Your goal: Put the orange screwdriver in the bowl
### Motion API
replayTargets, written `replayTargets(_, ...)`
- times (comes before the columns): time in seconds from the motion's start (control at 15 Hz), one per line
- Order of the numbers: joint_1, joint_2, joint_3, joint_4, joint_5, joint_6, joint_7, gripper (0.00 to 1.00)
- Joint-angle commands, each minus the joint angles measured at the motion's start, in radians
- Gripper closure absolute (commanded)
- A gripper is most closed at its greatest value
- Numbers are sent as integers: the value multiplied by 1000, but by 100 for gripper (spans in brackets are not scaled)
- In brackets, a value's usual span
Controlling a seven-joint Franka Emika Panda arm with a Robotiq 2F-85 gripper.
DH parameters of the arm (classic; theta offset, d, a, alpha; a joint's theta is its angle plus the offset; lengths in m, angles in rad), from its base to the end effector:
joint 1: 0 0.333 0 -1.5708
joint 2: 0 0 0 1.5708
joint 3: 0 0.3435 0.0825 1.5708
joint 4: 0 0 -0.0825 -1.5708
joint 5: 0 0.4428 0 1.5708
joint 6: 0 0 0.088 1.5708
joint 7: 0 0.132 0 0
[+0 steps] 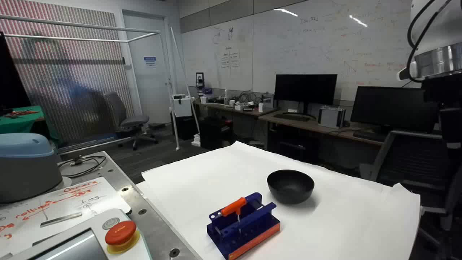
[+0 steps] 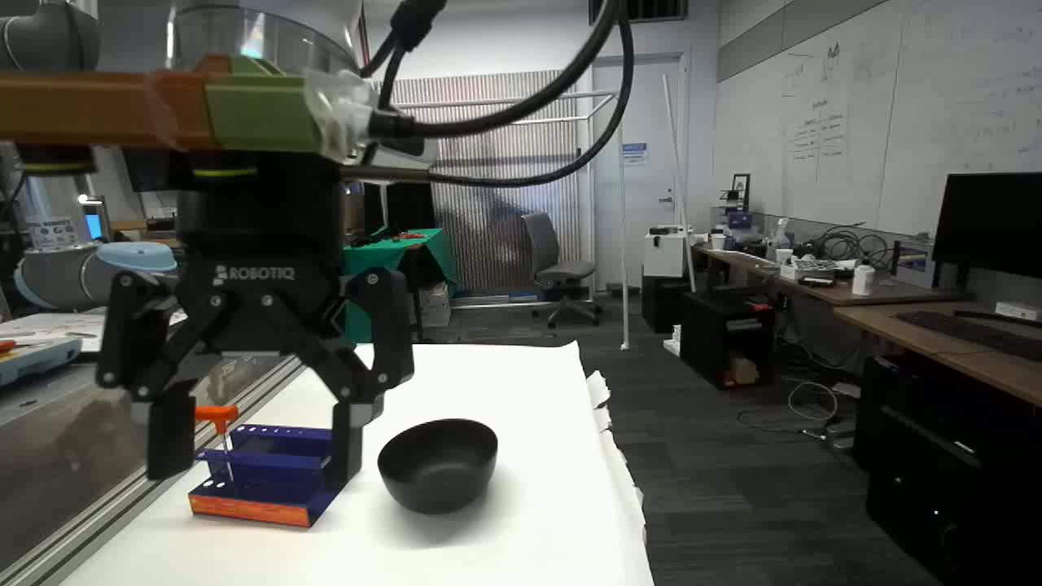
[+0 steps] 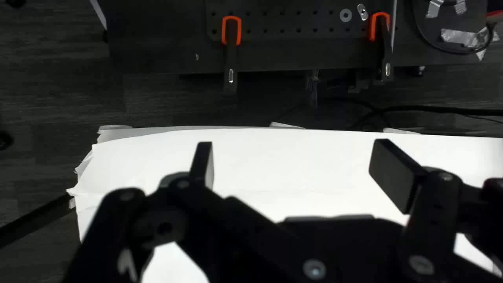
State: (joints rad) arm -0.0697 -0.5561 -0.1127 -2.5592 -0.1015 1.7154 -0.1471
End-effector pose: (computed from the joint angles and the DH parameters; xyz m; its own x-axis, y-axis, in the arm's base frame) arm 0.3650 -0.0774 0.4048 0.9576 0.0201 -0.2875 0.0181 -0.9998 -0.0096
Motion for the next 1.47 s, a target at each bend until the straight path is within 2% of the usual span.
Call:
replayTargets(0.0, -1, 0, 1, 2, 1, -3, 0, 0)
replayTargets(0.33, -1, 0, 1, 3, 1, -3, 0, 0)
replayTargets(0.53, 79, 84, 49, 56, 38, 81, -39, 0)
replayTargets(0.73, 175, 221, 113, 133, 82, 185, -78, 0)
replayTargets(0.87, 213, 326, 155, 196, 84, 247, -86, 0)
replayTargets(1.0, 234, 431, 192, 263, 68, 296, -86, 0)
replayTargets(1.13, 237, 526, 231, 322, 34, 379, -21, 0)
replayTargets(1.4, 246, 699, 265, 452, -10, 490, 35, 0)
